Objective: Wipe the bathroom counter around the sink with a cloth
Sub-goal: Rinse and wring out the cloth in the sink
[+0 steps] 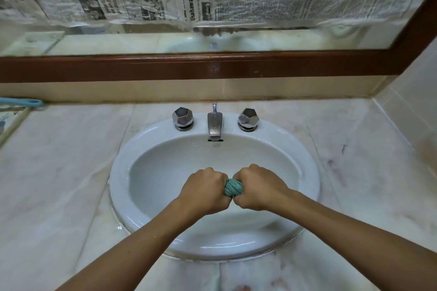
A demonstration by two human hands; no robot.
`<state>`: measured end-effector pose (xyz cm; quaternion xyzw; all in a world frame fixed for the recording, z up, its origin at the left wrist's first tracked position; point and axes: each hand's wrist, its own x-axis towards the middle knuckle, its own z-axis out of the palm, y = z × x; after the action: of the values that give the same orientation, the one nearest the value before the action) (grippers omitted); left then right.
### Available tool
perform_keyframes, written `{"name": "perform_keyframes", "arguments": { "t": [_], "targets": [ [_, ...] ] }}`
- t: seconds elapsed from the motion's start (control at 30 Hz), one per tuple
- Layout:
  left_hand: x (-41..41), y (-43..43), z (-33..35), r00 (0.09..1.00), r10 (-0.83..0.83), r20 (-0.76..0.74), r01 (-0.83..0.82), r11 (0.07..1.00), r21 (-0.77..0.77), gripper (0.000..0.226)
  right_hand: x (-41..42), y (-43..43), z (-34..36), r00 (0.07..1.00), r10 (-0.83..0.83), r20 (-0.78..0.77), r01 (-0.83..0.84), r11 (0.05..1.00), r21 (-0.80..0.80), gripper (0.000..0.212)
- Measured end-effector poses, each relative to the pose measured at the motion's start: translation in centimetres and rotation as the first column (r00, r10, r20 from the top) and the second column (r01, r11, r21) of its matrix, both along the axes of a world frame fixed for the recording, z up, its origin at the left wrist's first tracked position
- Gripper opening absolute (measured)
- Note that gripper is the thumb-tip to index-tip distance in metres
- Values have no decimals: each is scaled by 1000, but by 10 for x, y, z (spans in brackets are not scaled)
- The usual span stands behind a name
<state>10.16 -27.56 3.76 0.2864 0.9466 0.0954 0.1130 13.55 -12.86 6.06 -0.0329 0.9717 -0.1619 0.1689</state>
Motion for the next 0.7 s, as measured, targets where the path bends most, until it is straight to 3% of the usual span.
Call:
{"name": "perform_keyframes", "arguments": {
  "t": [0.1, 0.17, 0.27, 0.4, 0.7],
  "targets": [
    [-4, 3, -3, 975, 66, 215, -79, 996, 52, 22, -2, 4, -9, 966, 154, -209, -127, 983, 135, 15],
    [-9, 6, -1, 917, 126, 377, -175, 980, 98, 17, -7, 9, -18, 886, 265, -380, -191, 956, 221, 26],
    [-13, 12, 8, 811, 132, 570, -276, 945, 175, 17, -15, 17, -22, 854, 301, -425, -202, 944, 262, 44],
    [-12, 12, 13, 642, 85, 762, -403, 883, 241, 36, -22, 21, -20, 824, 344, -450, -253, 934, 252, 56],
    [-10, 5, 8, 279, -56, 959, -601, 768, 220, 52, -34, 17, -27, 741, 381, -554, -303, 925, 231, 59]
  ]
}}
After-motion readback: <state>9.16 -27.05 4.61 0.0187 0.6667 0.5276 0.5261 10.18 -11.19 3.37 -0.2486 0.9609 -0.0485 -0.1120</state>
